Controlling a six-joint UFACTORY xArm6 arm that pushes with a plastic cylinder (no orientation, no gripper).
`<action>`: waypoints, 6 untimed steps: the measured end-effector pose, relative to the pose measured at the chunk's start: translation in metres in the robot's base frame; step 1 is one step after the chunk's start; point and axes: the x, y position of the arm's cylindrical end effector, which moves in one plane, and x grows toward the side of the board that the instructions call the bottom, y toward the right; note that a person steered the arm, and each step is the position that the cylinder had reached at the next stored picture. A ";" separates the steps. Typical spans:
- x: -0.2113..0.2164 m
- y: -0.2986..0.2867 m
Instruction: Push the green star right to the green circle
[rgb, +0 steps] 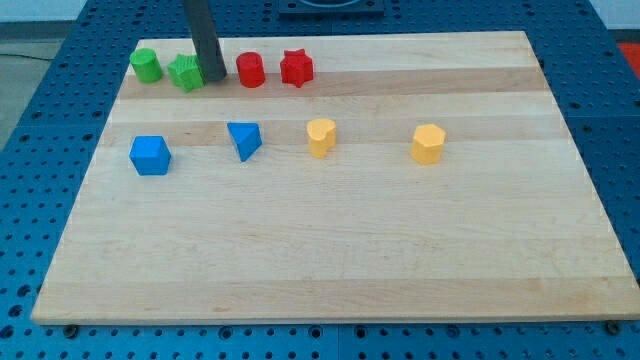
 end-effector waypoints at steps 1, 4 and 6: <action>-0.011 0.067; 0.021 -0.020; 0.019 -0.059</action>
